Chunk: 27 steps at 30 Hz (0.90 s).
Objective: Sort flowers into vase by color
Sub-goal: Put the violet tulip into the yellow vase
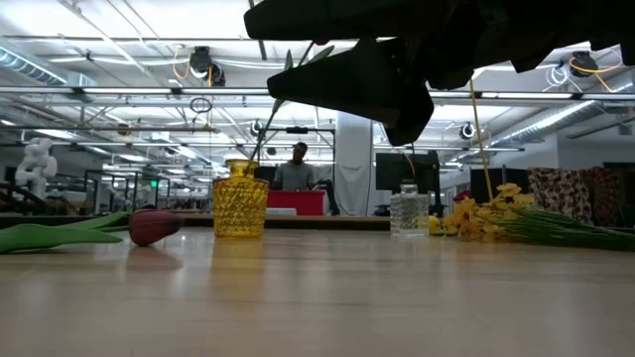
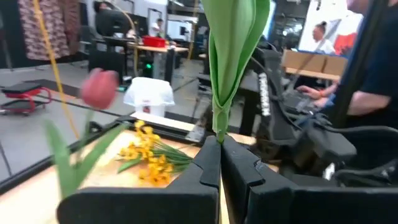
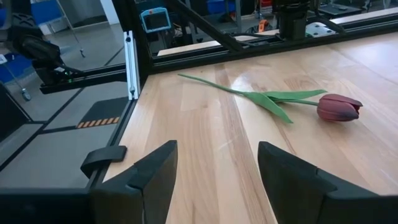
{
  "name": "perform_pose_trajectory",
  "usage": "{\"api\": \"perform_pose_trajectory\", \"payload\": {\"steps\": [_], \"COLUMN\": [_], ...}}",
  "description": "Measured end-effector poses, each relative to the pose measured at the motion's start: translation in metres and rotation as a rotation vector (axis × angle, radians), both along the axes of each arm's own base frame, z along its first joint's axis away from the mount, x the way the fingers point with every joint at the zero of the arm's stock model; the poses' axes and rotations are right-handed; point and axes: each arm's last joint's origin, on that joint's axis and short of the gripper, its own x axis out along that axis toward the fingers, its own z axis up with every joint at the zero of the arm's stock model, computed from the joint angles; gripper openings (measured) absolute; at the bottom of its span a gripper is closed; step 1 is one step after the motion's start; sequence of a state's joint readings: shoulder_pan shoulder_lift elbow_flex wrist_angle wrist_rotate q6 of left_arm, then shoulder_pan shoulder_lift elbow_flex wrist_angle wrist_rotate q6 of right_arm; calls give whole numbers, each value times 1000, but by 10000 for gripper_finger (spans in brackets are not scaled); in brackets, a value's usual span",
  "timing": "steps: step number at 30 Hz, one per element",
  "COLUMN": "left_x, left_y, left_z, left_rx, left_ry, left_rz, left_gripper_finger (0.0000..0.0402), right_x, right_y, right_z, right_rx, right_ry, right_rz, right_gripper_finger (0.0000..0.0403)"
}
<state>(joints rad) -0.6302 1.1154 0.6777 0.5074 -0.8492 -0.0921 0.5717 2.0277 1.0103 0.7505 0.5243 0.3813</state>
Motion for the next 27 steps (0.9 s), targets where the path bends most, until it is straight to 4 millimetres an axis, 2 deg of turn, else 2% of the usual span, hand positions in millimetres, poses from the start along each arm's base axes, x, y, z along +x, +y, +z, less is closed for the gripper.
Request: {"api": "perform_pose_trajectory", "payload": {"steps": [15, 27], "left_x": [-28, -26], "left_y": [53, 82], "left_z": [0, -11], "left_rx": [-21, -46], "left_ry": [-55, 45], "left_rz": [117, 255], "left_gripper_finger": [3, 3], "right_x": [-1, -1], "right_y": [1, 1], "right_z": [-1, -1], "right_rx": [-6, -5], "right_ry": [4, 4], "right_rz": [5, 5], "right_gripper_finger": [215, 215]}}
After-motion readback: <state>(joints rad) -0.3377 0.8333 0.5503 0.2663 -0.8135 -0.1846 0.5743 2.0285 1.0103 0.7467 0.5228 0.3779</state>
